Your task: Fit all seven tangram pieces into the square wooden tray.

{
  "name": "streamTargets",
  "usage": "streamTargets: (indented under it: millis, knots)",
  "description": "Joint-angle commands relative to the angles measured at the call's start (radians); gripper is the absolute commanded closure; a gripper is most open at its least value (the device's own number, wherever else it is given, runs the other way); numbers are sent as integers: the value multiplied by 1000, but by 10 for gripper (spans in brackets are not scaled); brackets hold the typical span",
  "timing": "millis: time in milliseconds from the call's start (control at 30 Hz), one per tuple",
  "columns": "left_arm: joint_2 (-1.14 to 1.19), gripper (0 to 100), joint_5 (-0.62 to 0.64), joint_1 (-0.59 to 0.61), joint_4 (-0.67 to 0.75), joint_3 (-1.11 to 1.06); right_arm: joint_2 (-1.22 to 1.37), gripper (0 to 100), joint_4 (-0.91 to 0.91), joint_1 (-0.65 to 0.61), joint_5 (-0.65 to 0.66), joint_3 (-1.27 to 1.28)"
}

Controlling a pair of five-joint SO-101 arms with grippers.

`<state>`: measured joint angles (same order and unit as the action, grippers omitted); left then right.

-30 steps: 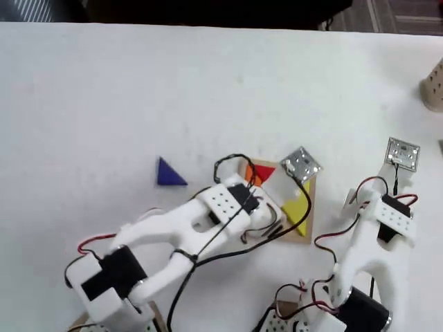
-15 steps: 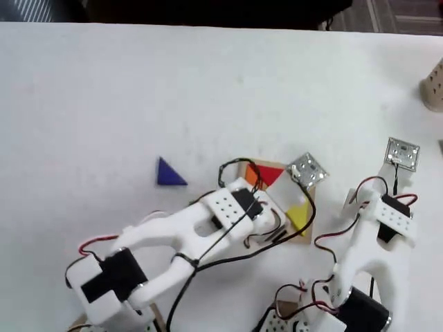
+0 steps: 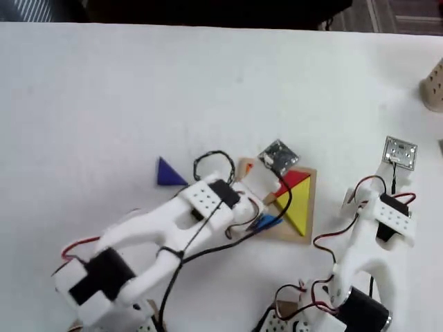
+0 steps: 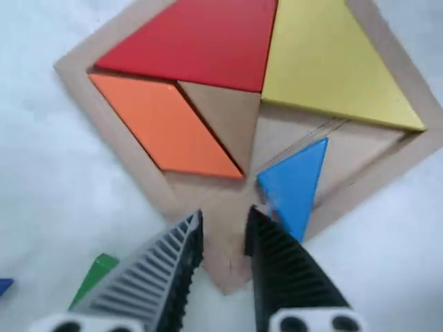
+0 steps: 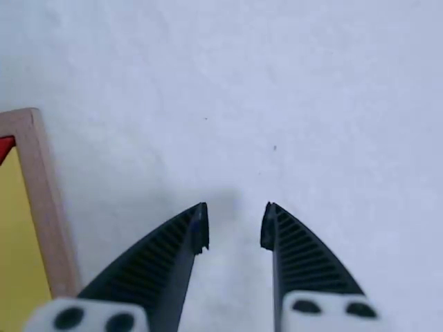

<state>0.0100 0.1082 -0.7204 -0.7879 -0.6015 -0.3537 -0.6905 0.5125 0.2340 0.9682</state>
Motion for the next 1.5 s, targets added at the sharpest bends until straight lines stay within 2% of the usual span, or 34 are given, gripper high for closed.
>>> streamTargets:
  millis: [0, 500, 633, 833, 1067, 1133, 1333, 1467]
  knots:
    - [44, 967, 3, -25, 52, 32, -1, 865, -7, -10, 2, -41]
    - [48, 958, 3, -180, 46, 28, -1, 865, -15, -31, 2, -41]
    - [48, 958, 3, -206, 84, 28, -1, 865, -15, -33, 2, -41]
    - [27, 961, 6, -156, 98, 29, 1, 865, -15, -33, 2, -41]
    - [-116, 962, 12, -79, 101, 29, 1, 865, -33, -53, 34, -41]
    - [-116, 962, 52, -79, 114, 31, -1, 865, -33, -53, 34, -41]
    - [-15, 962, 215, -79, 351, -20, -1, 865, -33, -53, 37, -41]
    - [107, 962, 235, -87, 358, 52, -1, 865, -33, -53, 38, -41]
